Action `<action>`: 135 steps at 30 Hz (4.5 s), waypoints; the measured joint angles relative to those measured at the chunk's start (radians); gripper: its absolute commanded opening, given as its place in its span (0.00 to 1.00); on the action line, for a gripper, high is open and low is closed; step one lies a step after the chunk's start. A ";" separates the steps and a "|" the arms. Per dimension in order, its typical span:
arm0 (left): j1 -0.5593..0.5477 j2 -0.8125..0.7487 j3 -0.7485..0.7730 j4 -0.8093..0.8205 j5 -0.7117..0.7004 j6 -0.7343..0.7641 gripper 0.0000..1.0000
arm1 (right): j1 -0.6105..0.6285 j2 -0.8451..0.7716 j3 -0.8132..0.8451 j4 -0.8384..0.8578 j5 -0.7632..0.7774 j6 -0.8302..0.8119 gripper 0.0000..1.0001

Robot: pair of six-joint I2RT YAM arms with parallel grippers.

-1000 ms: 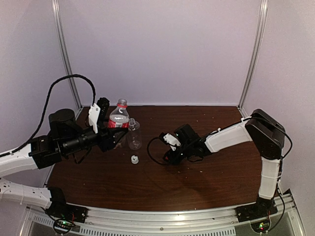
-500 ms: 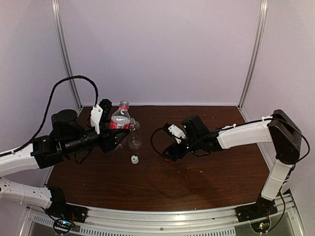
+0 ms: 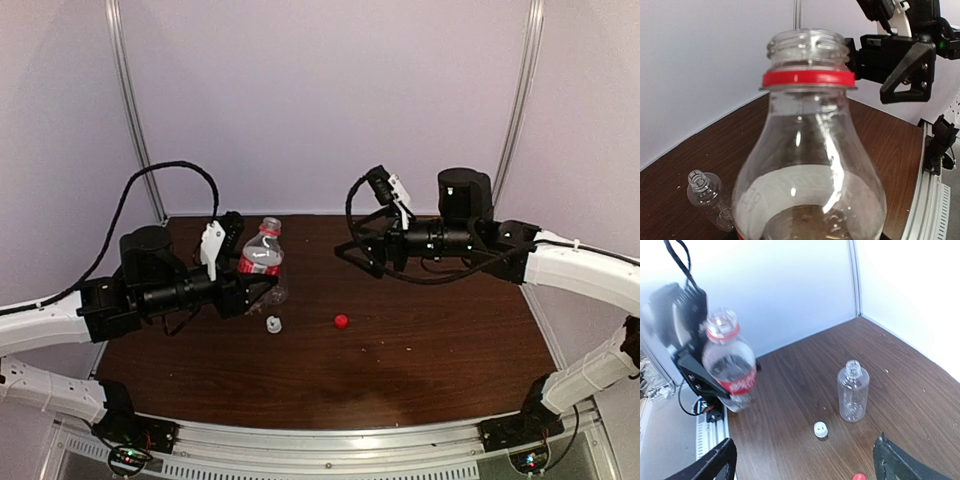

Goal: Unscrew the bottle caps

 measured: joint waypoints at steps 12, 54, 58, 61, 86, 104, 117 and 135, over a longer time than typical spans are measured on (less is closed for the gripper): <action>0.000 0.114 0.000 0.085 0.295 0.013 0.47 | 0.064 0.031 0.221 -0.031 -0.159 0.070 0.94; 0.000 0.165 0.020 0.159 0.395 -0.011 0.98 | 0.142 0.159 0.278 -0.148 -0.168 0.031 0.00; 0.000 0.143 0.020 0.155 0.366 -0.010 0.98 | 0.134 0.146 0.267 -0.160 -0.119 0.026 0.00; 0.000 0.111 0.019 0.146 0.319 -0.010 0.98 | 0.122 0.125 0.256 -0.182 -0.057 0.023 0.00; 0.000 -0.095 -0.030 -0.015 -0.291 -0.038 0.98 | -0.026 0.246 0.260 -0.320 0.417 0.004 0.06; 0.000 -0.091 -0.030 -0.056 -0.305 -0.041 0.98 | -0.048 0.475 0.284 -0.256 0.399 0.005 0.20; 0.000 -0.094 -0.037 -0.059 -0.315 -0.042 0.98 | -0.049 0.466 0.229 -0.164 0.389 0.008 0.43; 0.000 -0.099 -0.037 -0.070 -0.336 -0.042 0.98 | -0.049 0.387 0.158 -0.153 0.382 0.013 1.00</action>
